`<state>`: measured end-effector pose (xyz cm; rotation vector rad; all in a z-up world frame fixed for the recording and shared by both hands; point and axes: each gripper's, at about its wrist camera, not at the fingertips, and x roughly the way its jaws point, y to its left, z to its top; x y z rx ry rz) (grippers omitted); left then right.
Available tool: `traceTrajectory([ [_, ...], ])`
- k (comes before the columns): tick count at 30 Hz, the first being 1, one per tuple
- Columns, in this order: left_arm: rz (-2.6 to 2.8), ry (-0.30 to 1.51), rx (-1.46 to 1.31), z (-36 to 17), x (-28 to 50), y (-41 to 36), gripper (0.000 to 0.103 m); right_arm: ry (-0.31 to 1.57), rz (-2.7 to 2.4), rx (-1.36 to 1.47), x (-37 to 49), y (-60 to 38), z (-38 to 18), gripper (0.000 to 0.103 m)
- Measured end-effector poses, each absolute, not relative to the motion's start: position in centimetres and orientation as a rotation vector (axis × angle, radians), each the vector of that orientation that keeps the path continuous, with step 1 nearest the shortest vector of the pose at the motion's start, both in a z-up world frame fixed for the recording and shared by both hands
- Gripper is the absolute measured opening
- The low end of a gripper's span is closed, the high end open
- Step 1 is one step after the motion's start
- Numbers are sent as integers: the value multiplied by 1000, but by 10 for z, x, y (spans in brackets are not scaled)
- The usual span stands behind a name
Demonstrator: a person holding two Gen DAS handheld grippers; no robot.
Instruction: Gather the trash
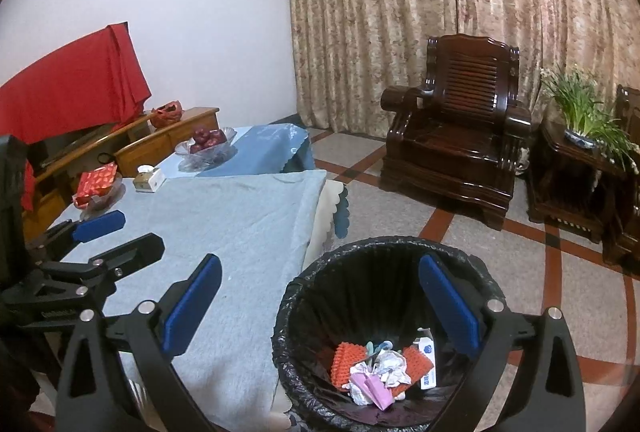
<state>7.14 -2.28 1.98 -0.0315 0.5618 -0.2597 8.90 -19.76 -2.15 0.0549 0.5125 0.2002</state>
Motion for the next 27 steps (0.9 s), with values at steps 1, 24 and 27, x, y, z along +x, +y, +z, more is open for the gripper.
traceTrajectory([
  [1, -258, 560, -32, 20, 71, -22, 96, 512, 201, 54, 89, -197, -21, 97],
  [24, -253, 556, -29, 23, 71, -21, 96, 516, 205, 51, 92, -194, -21, 97],
  [27, -254, 556, -29, 23, 71, -21, 96, 516, 206, 51, 92, -193, -22, 97],
])
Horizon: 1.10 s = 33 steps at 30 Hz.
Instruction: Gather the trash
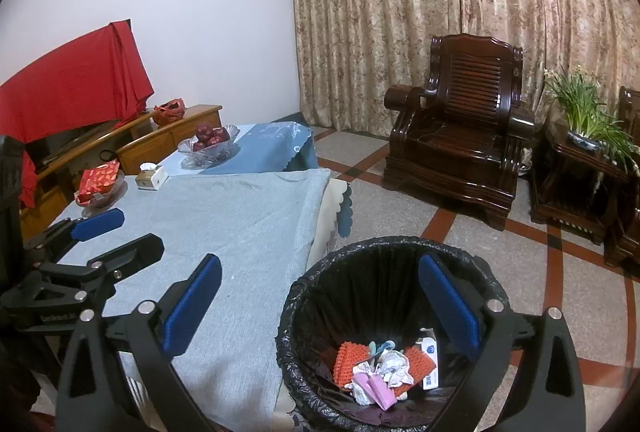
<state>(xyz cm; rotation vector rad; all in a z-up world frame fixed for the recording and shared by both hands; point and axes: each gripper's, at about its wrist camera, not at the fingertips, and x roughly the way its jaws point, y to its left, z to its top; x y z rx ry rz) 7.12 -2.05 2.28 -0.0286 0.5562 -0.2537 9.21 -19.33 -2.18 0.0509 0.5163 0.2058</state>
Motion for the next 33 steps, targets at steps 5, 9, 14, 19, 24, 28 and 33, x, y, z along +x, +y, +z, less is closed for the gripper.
traceTrajectory([
  [5, -253, 556, -28, 23, 71, -21, 96, 518, 204, 52, 92, -193, -22, 97],
  [9, -253, 557, -29, 23, 71, -21, 96, 517, 206, 50, 92, -194, -22, 97],
  [14, -253, 555, -28, 23, 70, -22, 96, 518, 205, 51, 92, -194, -22, 97],
  [19, -252, 555, -28, 23, 70, -23, 96, 517, 206, 51, 92, -194, -21, 97],
  [24, -253, 557, -27, 23, 70, -23, 96, 517, 205, 51, 92, -193, -21, 97],
  [28, -252, 556, -28, 23, 70, -23, 96, 518, 205, 51, 92, -194, -21, 97],
  [33, -252, 556, -27, 23, 69, -24, 96, 518, 206, 52, 92, -194, -21, 97],
])
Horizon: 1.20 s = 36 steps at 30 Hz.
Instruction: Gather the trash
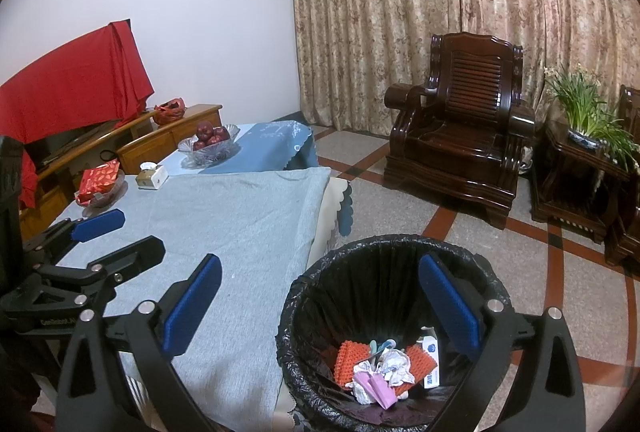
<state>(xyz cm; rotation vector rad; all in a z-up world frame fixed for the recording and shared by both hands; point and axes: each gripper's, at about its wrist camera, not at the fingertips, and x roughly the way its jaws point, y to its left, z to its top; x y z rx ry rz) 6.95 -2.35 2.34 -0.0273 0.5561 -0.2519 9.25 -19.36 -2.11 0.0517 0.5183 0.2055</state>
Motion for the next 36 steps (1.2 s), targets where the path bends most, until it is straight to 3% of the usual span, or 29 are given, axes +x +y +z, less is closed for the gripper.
traceTrajectory([
  [36, -251, 560, -25, 26, 69, -25, 96, 522, 205, 51, 93, -193, -20, 97],
])
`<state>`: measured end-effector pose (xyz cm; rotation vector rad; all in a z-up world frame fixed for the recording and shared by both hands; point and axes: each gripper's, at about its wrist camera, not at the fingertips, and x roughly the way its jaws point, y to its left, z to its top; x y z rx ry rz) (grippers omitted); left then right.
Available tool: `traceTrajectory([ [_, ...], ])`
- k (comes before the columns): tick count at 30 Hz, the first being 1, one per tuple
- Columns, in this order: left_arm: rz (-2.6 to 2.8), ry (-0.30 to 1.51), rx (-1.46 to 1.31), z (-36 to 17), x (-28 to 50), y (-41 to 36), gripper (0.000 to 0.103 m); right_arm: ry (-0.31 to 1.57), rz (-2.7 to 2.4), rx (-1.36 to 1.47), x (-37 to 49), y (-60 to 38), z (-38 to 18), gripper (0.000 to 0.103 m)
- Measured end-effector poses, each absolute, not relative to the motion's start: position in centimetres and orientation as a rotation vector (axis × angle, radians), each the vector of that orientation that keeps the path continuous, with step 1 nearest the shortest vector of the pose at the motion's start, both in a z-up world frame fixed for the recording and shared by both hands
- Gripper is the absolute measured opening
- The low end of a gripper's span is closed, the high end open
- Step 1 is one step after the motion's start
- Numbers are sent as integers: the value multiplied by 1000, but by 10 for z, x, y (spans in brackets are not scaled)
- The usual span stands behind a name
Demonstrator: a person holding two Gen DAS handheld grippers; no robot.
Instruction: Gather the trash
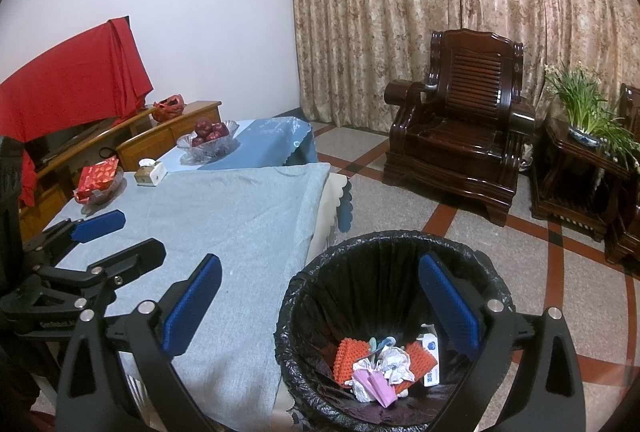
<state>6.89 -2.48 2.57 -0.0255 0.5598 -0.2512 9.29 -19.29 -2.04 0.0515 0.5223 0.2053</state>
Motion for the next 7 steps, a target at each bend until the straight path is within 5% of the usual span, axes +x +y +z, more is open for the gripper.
traceTrajectory([
  [7, -249, 564, -26, 23, 66, -24, 96, 524, 206, 52, 93, -193, -20, 97],
])
